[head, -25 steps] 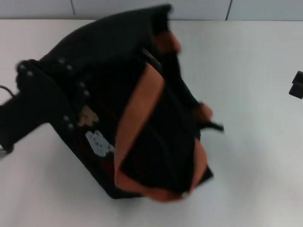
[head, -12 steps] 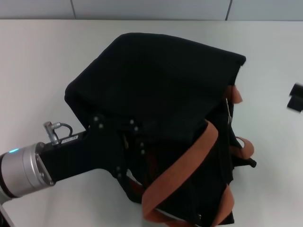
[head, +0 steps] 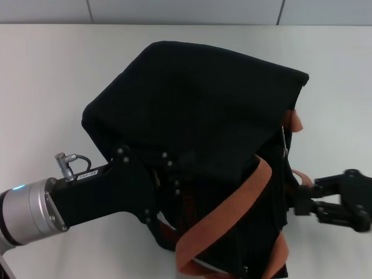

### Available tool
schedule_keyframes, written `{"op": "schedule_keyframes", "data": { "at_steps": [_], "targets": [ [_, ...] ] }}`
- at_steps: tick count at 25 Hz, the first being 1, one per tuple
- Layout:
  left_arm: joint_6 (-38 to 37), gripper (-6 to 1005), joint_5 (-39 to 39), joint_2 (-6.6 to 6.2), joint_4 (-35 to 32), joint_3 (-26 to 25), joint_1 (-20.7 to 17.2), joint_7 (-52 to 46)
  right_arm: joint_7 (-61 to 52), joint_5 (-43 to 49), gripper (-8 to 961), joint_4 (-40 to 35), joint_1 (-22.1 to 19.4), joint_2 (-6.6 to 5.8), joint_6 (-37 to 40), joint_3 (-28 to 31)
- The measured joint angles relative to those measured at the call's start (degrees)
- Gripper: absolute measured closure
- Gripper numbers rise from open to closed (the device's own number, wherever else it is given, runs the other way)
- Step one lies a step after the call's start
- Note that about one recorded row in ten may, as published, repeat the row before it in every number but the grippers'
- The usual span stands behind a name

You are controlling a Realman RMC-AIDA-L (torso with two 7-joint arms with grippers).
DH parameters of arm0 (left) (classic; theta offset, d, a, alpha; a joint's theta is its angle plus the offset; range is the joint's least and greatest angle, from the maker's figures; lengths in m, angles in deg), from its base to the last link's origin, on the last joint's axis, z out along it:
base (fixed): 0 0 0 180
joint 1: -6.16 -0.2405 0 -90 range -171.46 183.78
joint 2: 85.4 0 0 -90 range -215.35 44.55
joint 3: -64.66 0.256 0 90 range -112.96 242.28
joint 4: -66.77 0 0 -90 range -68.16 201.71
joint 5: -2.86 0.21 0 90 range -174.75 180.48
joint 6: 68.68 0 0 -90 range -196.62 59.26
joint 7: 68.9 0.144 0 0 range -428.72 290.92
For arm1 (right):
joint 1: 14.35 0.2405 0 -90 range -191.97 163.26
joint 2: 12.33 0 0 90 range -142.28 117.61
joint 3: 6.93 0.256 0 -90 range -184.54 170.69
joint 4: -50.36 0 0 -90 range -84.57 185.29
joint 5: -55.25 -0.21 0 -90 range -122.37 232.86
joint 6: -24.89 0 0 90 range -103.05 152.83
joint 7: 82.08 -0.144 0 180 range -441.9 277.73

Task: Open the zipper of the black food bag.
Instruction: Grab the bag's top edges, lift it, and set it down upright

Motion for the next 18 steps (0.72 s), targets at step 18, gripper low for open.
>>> {"op": "schedule_keyframes", "data": {
  "at_steps": [18],
  "targets": [
    [-2.1, 903, -1.9, 0.00, 5.8, 3.6, 4.1, 0.3, -7.9, 0.8, 631, 4.9, 13.6, 1.77, -24.6, -4.2]
  ]
}}
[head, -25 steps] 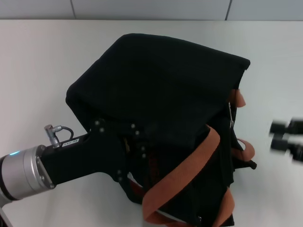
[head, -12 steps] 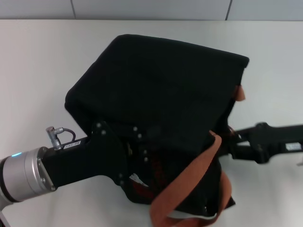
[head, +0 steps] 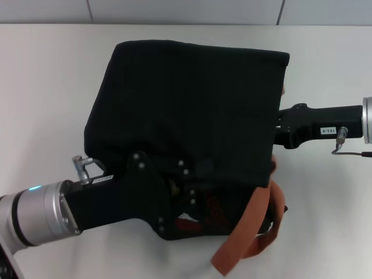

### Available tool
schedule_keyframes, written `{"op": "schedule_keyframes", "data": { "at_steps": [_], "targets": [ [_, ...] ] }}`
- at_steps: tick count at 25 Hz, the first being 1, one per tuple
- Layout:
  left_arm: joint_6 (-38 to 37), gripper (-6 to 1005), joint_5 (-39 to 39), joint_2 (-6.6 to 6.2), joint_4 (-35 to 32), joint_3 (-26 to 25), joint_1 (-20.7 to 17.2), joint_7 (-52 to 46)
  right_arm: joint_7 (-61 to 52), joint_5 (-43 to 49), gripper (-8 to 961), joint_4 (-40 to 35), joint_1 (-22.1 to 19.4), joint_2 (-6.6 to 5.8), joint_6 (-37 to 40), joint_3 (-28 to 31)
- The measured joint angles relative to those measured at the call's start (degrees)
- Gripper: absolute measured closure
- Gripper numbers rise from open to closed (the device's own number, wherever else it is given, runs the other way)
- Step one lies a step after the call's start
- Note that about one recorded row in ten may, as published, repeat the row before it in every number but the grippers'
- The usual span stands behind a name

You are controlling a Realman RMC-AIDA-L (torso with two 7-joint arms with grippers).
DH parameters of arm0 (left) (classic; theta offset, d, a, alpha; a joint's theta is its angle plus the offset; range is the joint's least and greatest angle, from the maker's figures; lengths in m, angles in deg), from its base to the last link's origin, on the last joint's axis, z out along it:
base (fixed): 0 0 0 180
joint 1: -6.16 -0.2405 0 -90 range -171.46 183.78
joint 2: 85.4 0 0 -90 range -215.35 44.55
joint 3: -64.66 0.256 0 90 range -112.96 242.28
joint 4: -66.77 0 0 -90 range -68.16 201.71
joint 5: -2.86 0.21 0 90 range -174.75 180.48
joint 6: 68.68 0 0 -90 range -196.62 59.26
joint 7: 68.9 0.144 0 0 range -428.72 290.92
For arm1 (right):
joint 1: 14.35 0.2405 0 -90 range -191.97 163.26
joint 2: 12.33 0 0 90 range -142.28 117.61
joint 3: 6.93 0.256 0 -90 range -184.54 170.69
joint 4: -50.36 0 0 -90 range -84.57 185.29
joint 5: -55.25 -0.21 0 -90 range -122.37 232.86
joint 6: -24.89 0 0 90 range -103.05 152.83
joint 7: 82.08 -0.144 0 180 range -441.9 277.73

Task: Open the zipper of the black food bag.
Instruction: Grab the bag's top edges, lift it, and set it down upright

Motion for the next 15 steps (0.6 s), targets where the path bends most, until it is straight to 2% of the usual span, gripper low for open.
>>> {"op": "schedule_keyframes", "data": {
  "at_steps": [3, 6, 7, 8, 12, 15],
  "targets": [
    [0.7, 904, -2.6, 0.01, 0.9, 2.1, 0.9, 0.0, 0.0, -0.9, 631, -0.7, -0.6, -0.28, 1.5, -1.1],
    [1.0, 904, -3.7, 0.00, 1.0, 3.1, 1.2, 0.0, -0.3, -1.0, 630, -3.0, -3.1, -0.41, 7.1, -1.0],
    [1.0, 904, -4.0, 0.01, 0.9, 3.2, 1.3, 0.0, -0.9, -2.1, 630, -4.8, -5.3, -0.56, 11.0, -0.1],
    [1.0, 904, -4.0, 0.01, 0.9, 3.2, 1.3, 0.0, -0.9, -2.1, 622, -4.8, -5.3, -0.56, 11.0, -0.1],
    [1.1, 904, -4.1, 0.01, 0.6, 3.2, 1.4, 0.0, -1.9, -8.8, 589, -5.5, -9.6, -1.73, 18.5, 1.5],
    [1.2, 904, -4.2, 0.01, 0.6, 3.2, 1.6, 0.0, -2.0, -11.7, 567, -5.5, -11.4, -1.97, 20.9, 1.8]
  ]
}}
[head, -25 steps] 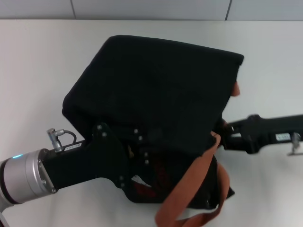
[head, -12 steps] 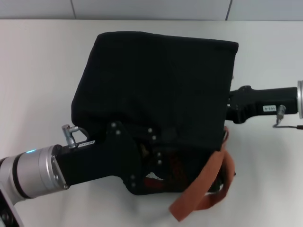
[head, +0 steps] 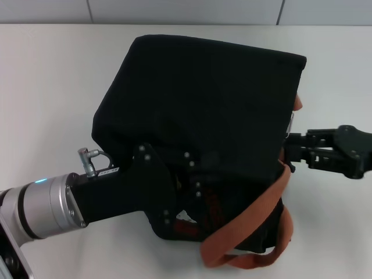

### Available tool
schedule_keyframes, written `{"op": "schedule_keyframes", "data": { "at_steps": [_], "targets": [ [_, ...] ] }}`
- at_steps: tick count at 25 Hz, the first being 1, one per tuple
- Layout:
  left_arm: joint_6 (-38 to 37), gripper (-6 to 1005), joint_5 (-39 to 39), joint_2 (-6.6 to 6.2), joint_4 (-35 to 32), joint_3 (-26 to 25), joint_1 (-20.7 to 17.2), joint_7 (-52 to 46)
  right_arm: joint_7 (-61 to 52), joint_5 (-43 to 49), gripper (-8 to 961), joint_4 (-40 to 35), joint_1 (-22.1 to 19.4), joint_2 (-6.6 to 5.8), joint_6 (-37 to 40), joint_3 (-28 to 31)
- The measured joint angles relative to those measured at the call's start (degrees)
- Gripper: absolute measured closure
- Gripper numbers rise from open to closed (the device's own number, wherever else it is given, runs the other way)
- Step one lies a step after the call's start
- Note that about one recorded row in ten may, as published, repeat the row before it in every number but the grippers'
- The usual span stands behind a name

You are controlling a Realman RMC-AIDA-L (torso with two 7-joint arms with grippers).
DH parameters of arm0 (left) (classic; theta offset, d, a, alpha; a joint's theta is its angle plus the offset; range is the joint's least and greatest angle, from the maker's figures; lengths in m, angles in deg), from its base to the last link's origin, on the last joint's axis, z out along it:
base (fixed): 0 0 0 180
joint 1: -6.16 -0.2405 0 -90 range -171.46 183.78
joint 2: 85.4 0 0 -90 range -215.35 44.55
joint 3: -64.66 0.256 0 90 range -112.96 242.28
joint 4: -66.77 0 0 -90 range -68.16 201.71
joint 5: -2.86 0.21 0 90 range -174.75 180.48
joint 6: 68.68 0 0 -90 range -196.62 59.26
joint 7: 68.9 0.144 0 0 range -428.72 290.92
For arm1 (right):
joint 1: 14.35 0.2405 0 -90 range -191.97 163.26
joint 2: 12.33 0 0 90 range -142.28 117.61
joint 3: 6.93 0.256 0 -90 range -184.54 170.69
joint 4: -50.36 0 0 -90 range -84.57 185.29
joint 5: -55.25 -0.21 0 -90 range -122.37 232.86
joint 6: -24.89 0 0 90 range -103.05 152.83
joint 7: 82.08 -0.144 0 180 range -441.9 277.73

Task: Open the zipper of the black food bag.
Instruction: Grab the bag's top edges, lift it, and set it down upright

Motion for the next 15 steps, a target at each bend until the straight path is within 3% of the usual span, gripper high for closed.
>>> {"op": "schedule_keyframes", "data": {
  "at_steps": [8, 15],
  "targets": [
    [0.1, 904, -0.1, 0.00, 0.1, 0.0, 0.2, 0.0, 0.3, -0.7, 545, 0.5, 0.3, 0.65, 0.4, 0.3],
    [0.0, 904, -0.1, 0.00, -0.2, 0.0, 0.3, 0.0, 0.0, -4.4, 552, 0.7, 0.2, 0.34, 3.3, 0.5]
  ]
}}
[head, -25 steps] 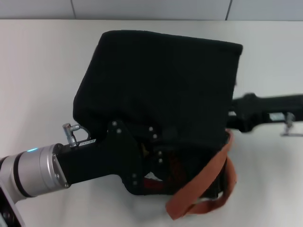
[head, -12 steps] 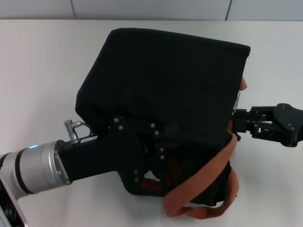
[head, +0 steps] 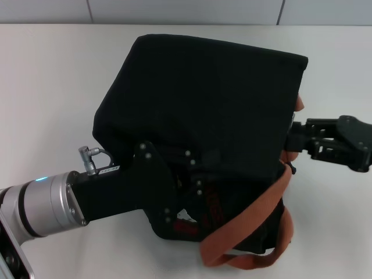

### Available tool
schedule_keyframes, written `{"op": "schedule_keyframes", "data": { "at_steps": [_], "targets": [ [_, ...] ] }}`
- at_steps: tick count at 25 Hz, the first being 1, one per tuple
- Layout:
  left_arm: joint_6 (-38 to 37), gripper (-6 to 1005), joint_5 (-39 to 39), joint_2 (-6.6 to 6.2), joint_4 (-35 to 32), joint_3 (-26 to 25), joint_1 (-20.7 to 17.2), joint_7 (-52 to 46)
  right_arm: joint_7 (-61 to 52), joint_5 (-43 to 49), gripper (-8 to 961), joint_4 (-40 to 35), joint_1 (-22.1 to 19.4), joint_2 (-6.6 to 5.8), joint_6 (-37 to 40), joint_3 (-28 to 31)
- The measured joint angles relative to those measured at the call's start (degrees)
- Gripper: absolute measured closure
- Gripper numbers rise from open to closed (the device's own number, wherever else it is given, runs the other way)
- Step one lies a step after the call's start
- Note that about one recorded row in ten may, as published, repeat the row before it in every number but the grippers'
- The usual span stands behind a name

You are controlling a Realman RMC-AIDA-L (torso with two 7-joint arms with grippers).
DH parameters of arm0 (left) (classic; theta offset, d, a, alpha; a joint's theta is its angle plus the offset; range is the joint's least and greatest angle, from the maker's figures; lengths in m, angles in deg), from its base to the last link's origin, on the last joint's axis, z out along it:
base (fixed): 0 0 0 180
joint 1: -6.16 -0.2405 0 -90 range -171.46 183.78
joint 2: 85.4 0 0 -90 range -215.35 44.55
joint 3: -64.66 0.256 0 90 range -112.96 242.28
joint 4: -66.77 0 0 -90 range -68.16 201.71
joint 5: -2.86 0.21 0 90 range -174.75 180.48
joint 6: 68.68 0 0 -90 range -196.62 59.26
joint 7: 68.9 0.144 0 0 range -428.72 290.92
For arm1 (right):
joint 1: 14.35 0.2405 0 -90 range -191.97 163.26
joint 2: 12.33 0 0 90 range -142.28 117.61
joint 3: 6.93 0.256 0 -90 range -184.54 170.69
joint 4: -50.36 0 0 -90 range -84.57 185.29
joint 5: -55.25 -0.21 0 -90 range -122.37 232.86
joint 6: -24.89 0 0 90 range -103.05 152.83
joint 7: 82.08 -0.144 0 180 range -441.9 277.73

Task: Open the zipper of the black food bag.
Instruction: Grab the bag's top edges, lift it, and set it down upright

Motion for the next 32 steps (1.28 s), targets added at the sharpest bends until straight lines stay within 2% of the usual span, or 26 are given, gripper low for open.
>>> {"op": "schedule_keyframes", "data": {
  "at_steps": [9, 12, 19, 29, 32],
  "targets": [
    [0.2, 905, -0.4, 0.00, 0.0, 0.0, -0.1, 0.1, -0.2, -0.4, 559, 3.3, 0.7, -0.73, -0.5, 2.7],
    [0.2, 905, -0.5, 0.00, 0.0, 0.0, -0.1, 0.1, -0.2, -0.3, 562, 3.8, 1.2, -0.50, -1.9, 2.4],
    [0.2, 905, -0.5, 0.00, 0.1, 0.0, 0.0, 0.1, 0.7, -0.2, 747, 5.8, 2.0, -0.25, -4.1, 2.3],
    [0.1, 905, -1.1, 0.00, 0.2, 0.0, 0.0, 0.1, 3.3, -0.3, 915, 5.7, 1.2, -0.31, -2.7, 2.2],
    [0.4, 905, -2.3, 0.00, 0.3, 0.0, 0.0, 0.1, 3.4, -0.1, 928, 5.4, 0.0, -0.55, -2.5, 2.1]
  ]
}}
